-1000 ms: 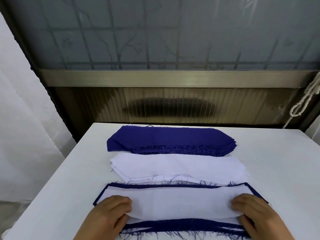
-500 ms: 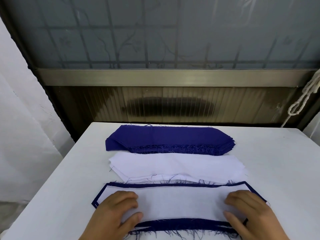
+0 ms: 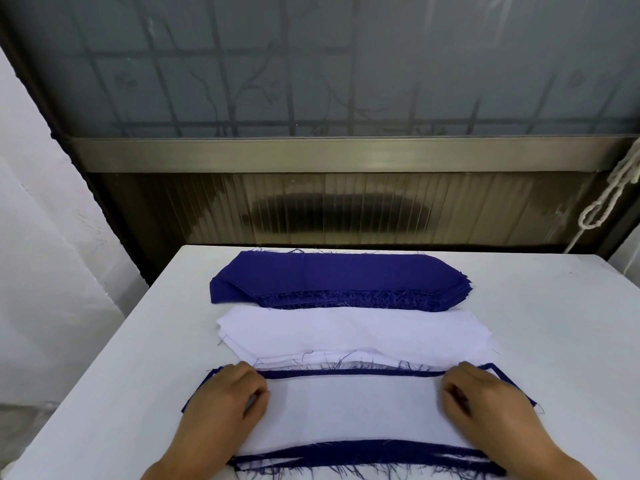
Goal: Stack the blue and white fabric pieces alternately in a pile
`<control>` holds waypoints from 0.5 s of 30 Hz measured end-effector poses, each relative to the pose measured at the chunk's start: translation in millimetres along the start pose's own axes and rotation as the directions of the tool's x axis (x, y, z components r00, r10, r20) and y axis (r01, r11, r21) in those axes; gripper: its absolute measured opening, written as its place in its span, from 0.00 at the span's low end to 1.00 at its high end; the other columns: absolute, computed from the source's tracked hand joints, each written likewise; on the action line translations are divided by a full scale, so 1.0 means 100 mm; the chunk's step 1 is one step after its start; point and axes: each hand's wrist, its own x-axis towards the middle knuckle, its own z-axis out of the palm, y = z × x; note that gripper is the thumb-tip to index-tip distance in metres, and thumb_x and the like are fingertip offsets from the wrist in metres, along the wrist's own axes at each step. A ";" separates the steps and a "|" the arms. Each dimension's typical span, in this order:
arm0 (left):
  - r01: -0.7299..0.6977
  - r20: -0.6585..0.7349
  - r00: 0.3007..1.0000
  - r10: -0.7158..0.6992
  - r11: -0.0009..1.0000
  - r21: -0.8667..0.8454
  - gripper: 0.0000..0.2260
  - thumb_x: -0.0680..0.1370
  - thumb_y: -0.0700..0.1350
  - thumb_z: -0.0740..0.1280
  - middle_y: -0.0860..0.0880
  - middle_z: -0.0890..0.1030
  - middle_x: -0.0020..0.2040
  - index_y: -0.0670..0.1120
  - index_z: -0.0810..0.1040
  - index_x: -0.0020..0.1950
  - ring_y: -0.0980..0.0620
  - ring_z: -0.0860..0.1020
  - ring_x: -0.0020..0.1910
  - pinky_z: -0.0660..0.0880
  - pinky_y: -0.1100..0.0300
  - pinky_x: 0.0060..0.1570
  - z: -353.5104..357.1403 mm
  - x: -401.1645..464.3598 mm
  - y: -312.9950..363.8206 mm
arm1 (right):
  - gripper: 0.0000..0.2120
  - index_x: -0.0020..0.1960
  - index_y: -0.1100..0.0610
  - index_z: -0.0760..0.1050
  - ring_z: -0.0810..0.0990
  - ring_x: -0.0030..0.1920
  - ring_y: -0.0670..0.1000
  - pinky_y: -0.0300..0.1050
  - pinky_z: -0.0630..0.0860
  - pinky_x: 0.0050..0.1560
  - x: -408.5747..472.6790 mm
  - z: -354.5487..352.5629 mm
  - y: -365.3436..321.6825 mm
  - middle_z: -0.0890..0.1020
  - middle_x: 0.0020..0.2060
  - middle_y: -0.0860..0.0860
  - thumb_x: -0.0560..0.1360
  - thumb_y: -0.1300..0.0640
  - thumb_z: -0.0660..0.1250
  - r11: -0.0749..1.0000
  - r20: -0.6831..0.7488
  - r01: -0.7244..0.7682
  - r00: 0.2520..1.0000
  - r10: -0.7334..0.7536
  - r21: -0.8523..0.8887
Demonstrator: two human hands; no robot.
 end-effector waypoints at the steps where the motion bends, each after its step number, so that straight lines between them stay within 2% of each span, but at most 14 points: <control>1: 0.024 0.003 1.000 -0.024 1.000 0.014 0.09 0.73 0.50 0.62 0.58 0.74 0.37 0.50 0.78 0.37 0.57 0.73 0.33 0.72 0.62 0.30 -0.01 0.03 -0.01 | 0.14 0.31 0.54 0.72 0.67 0.24 0.48 0.45 0.69 0.20 0.03 0.00 0.01 0.72 0.26 0.45 0.61 0.65 0.77 0.999 0.016 -0.044 0.999 0.044 -0.027; 4: 0.060 0.030 0.998 -0.060 0.998 0.002 0.04 0.72 0.44 0.71 0.59 0.75 0.37 0.50 0.79 0.38 0.59 0.74 0.34 0.73 0.63 0.29 0.01 0.20 0.05 | 0.10 0.33 0.53 0.72 0.67 0.25 0.49 0.46 0.70 0.23 0.19 0.02 0.07 0.74 0.28 0.46 0.66 0.61 0.73 0.990 0.046 -0.116 0.992 0.120 -0.083; 6: 0.061 0.038 0.997 -0.060 0.998 -0.033 0.06 0.71 0.41 0.74 0.59 0.75 0.40 0.51 0.80 0.41 0.61 0.73 0.35 0.74 0.65 0.31 0.05 0.37 0.14 | 0.08 0.36 0.51 0.74 0.71 0.28 0.47 0.43 0.71 0.27 0.36 0.03 0.07 0.75 0.31 0.44 0.70 0.59 0.71 0.993 0.043 -0.105 0.993 0.107 -0.044; 8: 0.013 0.005 1.000 -0.013 1.000 -0.027 0.06 0.71 0.40 0.74 0.58 0.77 0.43 0.49 0.81 0.44 0.60 0.75 0.38 0.75 0.64 0.36 0.13 0.57 0.22 | 0.04 0.44 0.51 0.77 0.75 0.35 0.45 0.40 0.72 0.34 0.57 0.07 0.05 0.76 0.38 0.42 0.74 0.59 0.69 0.995 0.019 -0.093 0.996 0.092 0.026; 10: -0.019 -0.044 0.999 0.018 1.000 -0.014 0.08 0.71 0.38 0.74 0.55 0.80 0.46 0.47 0.82 0.48 0.55 0.78 0.42 0.77 0.62 0.41 0.22 0.81 0.29 | 0.08 0.53 0.53 0.79 0.78 0.44 0.47 0.40 0.75 0.43 0.81 0.14 0.05 0.79 0.46 0.45 0.75 0.60 0.69 0.992 -0.041 -0.078 0.996 0.083 0.099; 12: -0.022 -0.094 0.995 0.023 1.000 0.006 0.11 0.72 0.37 0.73 0.52 0.82 0.52 0.46 0.83 0.53 0.51 0.80 0.48 0.77 0.59 0.49 0.31 1.06 0.30 | 0.14 0.61 0.55 0.77 0.78 0.54 0.50 0.42 0.76 0.54 1.04 0.20 0.05 0.79 0.56 0.47 0.76 0.59 0.68 0.992 -0.054 -0.068 0.996 0.074 0.110; 14: 0.015 -0.063 0.998 -0.013 0.999 0.036 0.15 0.76 0.40 0.70 0.50 0.80 0.62 0.45 0.79 0.63 0.49 0.78 0.60 0.72 0.56 0.61 0.39 1.30 0.26 | 0.19 0.68 0.54 0.73 0.73 0.64 0.50 0.44 0.72 0.64 1.24 0.25 0.05 0.76 0.65 0.48 0.77 0.57 0.66 0.994 -0.004 -0.052 0.999 0.052 0.097; 15: 0.042 -0.023 0.999 -0.041 0.998 0.054 0.17 0.79 0.43 0.66 0.50 0.76 0.67 0.46 0.75 0.68 0.50 0.73 0.67 0.66 0.56 0.68 0.44 1.39 0.22 | 0.20 0.70 0.53 0.70 0.71 0.68 0.49 0.44 0.69 0.68 1.32 0.28 0.05 0.74 0.67 0.48 0.78 0.57 0.65 0.996 0.026 -0.045 0.999 0.043 0.083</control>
